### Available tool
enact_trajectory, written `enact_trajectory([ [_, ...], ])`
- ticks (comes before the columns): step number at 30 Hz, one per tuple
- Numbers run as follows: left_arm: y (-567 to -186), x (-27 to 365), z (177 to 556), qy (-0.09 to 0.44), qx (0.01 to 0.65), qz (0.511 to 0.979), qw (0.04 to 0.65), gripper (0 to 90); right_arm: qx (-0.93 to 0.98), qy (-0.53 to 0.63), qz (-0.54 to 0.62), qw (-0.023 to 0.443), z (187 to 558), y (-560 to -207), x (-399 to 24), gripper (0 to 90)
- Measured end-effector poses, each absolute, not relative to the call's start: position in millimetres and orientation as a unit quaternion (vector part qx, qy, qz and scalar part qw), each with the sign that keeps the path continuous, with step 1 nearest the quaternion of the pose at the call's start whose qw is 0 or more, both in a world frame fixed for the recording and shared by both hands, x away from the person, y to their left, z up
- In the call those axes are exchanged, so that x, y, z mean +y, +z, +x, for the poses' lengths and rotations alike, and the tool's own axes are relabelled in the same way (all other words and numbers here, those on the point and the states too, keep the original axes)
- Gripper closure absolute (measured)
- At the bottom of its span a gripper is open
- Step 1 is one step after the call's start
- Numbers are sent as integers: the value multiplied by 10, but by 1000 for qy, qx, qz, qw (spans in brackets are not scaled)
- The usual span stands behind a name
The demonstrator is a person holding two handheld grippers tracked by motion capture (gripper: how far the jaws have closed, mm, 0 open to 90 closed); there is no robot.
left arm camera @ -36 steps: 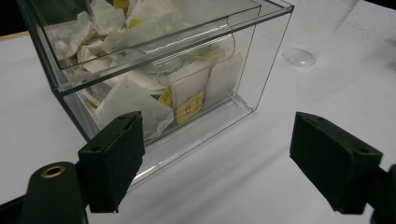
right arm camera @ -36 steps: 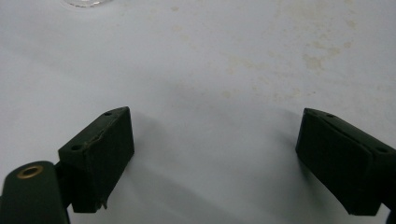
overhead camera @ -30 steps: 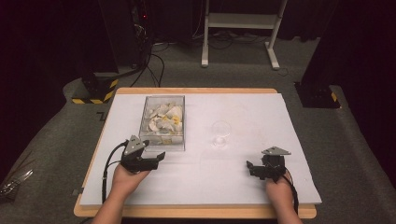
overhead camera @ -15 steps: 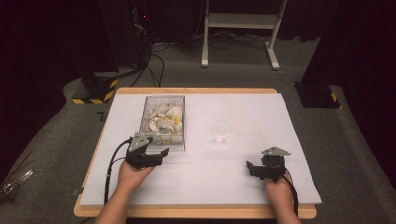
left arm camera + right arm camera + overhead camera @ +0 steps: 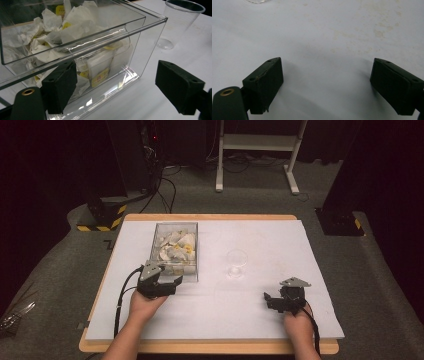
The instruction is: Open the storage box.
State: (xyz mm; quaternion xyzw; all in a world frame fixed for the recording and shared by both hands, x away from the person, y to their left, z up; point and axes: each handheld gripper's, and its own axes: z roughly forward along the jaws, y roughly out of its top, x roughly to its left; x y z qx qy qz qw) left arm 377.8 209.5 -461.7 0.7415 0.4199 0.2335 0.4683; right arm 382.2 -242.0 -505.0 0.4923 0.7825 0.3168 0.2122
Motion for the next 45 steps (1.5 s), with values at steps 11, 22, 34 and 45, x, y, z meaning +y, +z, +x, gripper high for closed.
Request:
enact_trajectory([
  [11, -4624, 2068, 3796, 237, 423, 738, 469, 188, 783, 317, 489, 217, 3816, -5050, -2415, 119],
  [22, -4637, 2041, 3787, 238, 425, 736, 469, 197, 783, 317, 490, 215, 3817, -5051, -2417, 119],
  [34, -4643, 2042, 3764, 237, 429, 730, 477, 201, 782, 317, 490, 216, 3814, -5051, -2415, 120],
  [45, -4646, 2053, 3733, 234, 431, 727, 480, 209, 783, 318, 488, 218, 3811, -5051, -2414, 125],
])
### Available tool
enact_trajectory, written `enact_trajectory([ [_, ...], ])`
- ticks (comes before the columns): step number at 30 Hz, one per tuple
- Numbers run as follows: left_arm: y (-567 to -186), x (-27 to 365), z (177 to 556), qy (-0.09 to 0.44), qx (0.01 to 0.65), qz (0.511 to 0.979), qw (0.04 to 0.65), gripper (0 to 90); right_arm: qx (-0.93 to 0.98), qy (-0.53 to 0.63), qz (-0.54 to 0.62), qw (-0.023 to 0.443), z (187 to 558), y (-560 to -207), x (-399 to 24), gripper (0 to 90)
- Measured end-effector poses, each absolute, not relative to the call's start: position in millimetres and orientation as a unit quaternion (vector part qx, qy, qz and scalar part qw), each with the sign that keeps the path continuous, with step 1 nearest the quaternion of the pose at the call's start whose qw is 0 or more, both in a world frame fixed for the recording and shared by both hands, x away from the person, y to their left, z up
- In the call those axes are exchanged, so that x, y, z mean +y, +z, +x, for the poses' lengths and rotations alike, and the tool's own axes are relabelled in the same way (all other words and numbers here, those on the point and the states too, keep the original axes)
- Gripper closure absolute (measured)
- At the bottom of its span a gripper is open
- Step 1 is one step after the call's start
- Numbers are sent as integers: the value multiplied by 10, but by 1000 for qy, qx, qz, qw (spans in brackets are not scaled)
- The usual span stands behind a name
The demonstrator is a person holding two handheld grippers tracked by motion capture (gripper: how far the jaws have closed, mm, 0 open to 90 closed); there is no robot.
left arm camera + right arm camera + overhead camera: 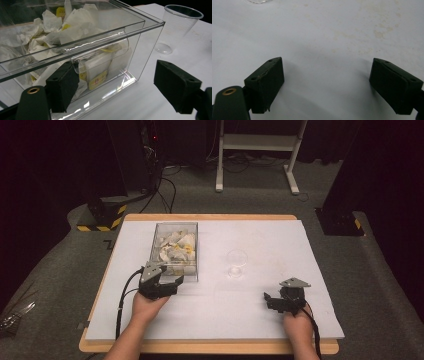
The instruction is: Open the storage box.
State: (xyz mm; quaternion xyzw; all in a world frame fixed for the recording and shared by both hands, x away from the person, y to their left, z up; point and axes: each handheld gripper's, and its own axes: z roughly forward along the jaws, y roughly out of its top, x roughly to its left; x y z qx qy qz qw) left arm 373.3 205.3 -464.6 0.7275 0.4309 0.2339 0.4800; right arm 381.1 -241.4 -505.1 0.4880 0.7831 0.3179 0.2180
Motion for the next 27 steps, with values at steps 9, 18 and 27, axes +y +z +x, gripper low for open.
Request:
enact_trajectory([
  [9, -4647, 2067, 3694, 235, 431, 726, 482, 229, 783, 318, 488, 217, 3811, -5051, -2415, 126],
  [18, -4652, 2077, 3650, 240, 426, 727, 482, 248, 783, 319, 490, 215, 3813, -5051, -2417, 125],
  [27, -4657, 2062, 3592, 247, 425, 728, 478, 251, 783, 318, 489, 217, 3812, -5051, -2416, 126],
])
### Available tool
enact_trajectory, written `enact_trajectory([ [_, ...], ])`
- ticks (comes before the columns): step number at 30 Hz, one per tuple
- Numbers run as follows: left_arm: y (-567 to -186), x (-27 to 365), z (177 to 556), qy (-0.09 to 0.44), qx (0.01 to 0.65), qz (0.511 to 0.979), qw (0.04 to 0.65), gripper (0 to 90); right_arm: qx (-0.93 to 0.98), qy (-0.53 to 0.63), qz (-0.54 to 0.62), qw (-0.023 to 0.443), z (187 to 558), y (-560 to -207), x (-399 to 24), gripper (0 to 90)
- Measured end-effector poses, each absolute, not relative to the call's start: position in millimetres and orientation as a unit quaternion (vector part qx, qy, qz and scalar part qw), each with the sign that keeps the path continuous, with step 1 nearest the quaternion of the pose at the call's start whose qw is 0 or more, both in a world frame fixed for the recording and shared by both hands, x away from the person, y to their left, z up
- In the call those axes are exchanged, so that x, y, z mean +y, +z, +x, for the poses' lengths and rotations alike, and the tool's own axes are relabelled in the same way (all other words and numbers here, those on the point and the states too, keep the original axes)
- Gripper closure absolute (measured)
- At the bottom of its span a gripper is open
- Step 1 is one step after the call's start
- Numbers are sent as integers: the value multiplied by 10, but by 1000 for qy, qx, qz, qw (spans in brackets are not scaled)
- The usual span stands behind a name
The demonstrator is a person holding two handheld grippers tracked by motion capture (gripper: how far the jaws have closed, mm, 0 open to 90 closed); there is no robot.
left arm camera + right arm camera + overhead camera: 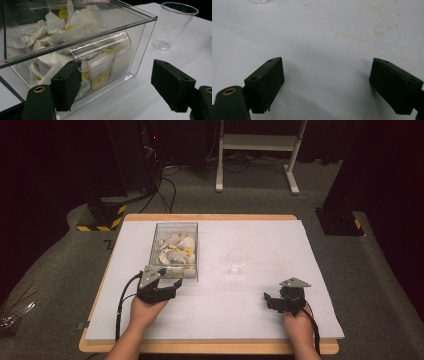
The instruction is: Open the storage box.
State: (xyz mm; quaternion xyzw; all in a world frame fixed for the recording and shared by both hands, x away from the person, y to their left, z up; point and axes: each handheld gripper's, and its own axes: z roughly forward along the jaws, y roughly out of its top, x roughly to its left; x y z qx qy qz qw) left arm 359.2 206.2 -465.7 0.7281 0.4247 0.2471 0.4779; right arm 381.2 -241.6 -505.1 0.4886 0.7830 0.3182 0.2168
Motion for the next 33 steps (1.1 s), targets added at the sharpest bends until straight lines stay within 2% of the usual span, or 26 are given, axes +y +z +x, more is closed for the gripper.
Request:
enact_trajectory([
  [33, -4661, 2081, 3200, 248, 412, 736, 478, 285, 784, 319, 487, 217, 3809, -5050, -2414, 133],
])
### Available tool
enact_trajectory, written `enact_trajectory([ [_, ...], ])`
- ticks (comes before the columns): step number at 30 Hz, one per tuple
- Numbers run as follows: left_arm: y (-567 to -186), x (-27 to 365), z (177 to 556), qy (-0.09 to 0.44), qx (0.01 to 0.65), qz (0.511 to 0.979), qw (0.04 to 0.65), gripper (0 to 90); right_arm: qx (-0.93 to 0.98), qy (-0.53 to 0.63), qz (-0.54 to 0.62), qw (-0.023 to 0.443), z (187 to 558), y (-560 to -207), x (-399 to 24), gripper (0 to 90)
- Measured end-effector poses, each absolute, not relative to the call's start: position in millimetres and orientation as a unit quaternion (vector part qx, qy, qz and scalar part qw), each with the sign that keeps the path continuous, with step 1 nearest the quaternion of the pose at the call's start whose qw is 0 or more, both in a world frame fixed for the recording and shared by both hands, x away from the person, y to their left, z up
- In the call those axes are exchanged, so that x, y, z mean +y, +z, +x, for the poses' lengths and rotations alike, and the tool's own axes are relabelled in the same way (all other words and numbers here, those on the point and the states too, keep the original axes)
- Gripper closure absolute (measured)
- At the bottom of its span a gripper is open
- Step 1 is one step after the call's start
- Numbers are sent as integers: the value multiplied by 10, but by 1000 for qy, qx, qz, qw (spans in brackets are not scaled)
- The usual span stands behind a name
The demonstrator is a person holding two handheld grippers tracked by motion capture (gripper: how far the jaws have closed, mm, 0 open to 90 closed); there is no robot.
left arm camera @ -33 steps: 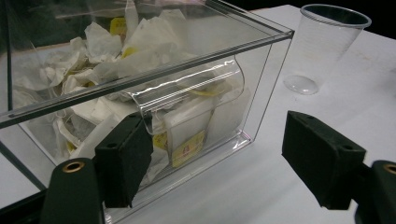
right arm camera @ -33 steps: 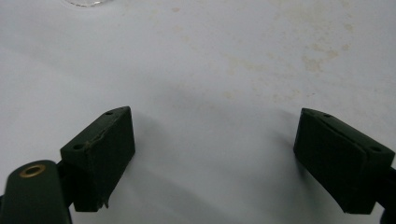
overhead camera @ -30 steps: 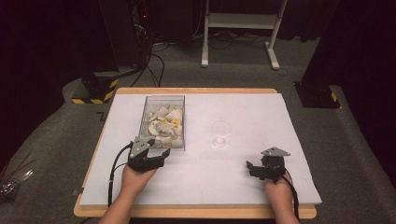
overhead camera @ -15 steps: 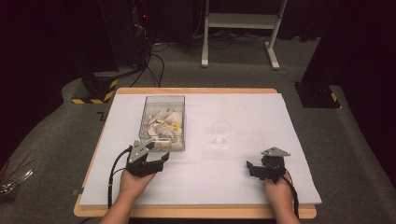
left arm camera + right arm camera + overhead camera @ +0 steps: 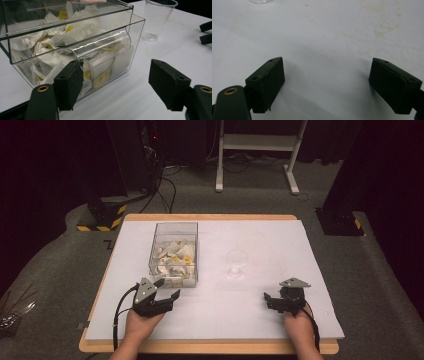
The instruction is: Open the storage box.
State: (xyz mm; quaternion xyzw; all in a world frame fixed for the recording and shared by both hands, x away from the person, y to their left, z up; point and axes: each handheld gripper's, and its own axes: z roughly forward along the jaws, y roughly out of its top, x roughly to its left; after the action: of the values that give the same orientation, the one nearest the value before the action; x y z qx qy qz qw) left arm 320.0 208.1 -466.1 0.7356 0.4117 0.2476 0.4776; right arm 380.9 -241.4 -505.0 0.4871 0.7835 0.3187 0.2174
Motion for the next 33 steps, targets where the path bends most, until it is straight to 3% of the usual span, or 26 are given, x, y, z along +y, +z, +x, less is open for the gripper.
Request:
enact_trajectory([
  [8, -4661, 2087, 3062, 254, 406, 739, 473, 300, 786, 315, 478, 231, 3784, -5044, -2388, 145],
  [15, -4652, 2123, 2965, 263, 404, 739, 471, 315, 784, 319, 488, 214, 3812, -5044, -2415, 141],
  [26, -4543, 2236, 2885, 284, 403, 734, 467, 403, 784, 319, 487, 213, 3815, -5043, -2417, 141],
  [33, -4361, 2397, 2915, 315, 422, 706, 473, 519, 784, 319, 487, 214, 3813, -5043, -2416, 141],
])
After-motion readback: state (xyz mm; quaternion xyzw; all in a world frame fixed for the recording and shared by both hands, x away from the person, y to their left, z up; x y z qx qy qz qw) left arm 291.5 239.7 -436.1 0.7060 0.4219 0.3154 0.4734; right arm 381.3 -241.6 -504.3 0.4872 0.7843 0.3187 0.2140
